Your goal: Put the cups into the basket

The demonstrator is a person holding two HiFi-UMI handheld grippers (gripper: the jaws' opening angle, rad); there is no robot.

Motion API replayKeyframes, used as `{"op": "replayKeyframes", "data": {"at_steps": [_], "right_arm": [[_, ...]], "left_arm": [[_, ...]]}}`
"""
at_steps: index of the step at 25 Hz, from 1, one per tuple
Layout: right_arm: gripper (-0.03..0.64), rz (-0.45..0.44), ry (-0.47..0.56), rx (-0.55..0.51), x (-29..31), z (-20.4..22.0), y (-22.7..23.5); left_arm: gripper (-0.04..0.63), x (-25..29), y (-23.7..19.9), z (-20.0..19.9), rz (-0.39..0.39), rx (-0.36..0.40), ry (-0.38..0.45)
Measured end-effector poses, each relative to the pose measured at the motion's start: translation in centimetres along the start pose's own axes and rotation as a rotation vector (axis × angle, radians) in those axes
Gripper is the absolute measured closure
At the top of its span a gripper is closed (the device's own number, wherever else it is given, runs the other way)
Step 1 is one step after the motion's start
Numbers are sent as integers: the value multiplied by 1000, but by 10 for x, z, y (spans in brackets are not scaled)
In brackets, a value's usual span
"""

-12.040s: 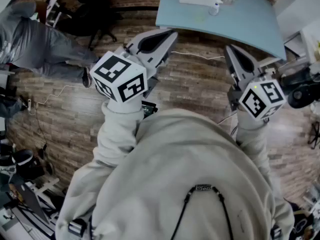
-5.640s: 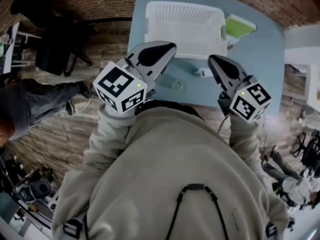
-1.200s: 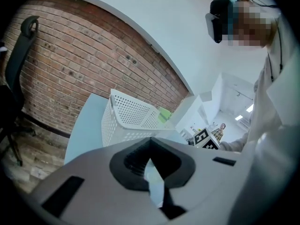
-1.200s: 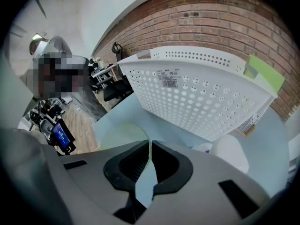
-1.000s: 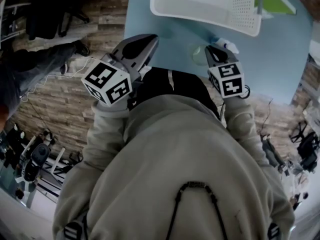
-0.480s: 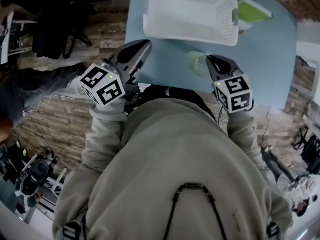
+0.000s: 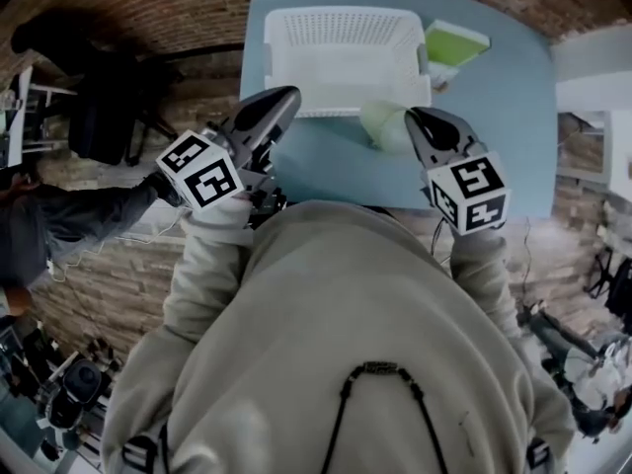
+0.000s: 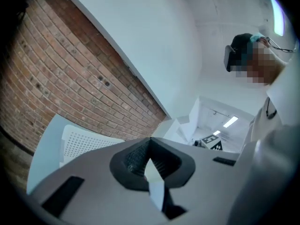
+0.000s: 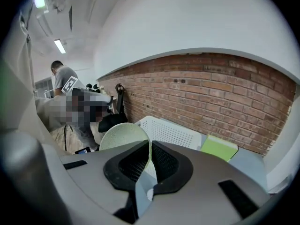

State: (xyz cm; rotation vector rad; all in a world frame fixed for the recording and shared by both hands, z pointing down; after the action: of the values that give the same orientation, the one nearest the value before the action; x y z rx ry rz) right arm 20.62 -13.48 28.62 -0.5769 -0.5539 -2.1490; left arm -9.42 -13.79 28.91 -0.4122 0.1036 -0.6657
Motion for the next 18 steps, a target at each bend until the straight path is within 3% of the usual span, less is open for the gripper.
{"op": "replayKeyframes", "data": {"at_steps": [5,10,18], "right_arm": [[586,-3,40,2,-14,-16,4],[586,-9,51,8,-14,-18,5],[586,-34,47,-10,-12,-23,3]], "left_arm": [[598,12,11,-15,21,56,-5],[598,18,17,-13,7,196,-74],[598,17,20,-19,-17,201,-60]]}}
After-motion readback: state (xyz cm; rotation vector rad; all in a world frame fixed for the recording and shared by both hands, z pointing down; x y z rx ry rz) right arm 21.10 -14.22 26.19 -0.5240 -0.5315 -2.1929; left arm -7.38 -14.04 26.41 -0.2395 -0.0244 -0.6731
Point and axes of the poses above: the fingertips, and each gripper's own axes: x forward along the fingers, y to its right, z out of its underside, the point moved 10 cm from there along -x, backward along the fingers, and after that the axes turned 13 degrees about x, right-handed, at the moved point
